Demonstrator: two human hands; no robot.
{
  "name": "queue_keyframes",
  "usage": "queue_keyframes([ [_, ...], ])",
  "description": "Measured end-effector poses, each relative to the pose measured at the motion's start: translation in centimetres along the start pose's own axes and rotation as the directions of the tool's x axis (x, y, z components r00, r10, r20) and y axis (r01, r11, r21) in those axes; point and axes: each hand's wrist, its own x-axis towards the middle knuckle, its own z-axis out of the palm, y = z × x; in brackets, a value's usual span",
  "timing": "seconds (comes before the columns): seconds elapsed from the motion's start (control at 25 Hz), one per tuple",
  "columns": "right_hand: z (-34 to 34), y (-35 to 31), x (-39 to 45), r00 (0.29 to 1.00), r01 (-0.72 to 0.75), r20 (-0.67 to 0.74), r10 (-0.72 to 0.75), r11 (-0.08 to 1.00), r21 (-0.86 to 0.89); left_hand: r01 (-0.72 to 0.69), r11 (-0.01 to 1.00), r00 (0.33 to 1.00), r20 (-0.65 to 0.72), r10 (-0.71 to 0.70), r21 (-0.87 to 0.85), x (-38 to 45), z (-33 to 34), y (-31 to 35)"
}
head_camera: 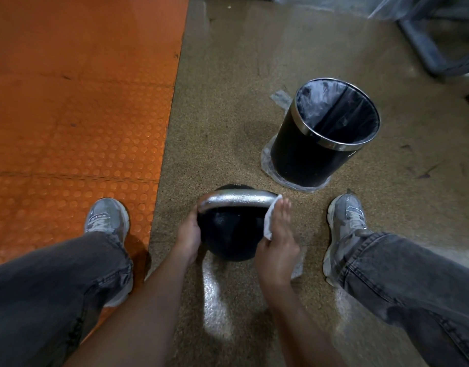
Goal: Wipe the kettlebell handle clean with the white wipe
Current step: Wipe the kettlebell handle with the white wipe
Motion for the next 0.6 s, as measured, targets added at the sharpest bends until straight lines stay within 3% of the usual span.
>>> queue_keyframes([
  [0.12,0.2,0.6,1.1,0.999,-0.043,-0.003,0.043,0.999,0.024,0.008,1.000,1.000,0.008,-0.008,0.005,0.0,-0.1,0.0],
  [0.24,0.6,0.4,0.3,0.999,0.031,-0.011,-0.031,1.000,0.002,0.024,1.000,1.000,0.011,-0.024,0.002,-0.2,0.0,0.2],
  [0.44,0.4,1.3,0.4,0.993,-0.115,0.012,0.114,0.991,0.068,0.028,1.000,0.999,0.019,-0.028,0.013,-0.4,0.1,0.2],
  [0.6,0.8,0.3,-0.2,1.000,0.006,-0.001,-0.006,0.998,0.055,0.019,1.000,1.000,-0.007,-0.019,0.024,-0.4,-0.1,0.3],
])
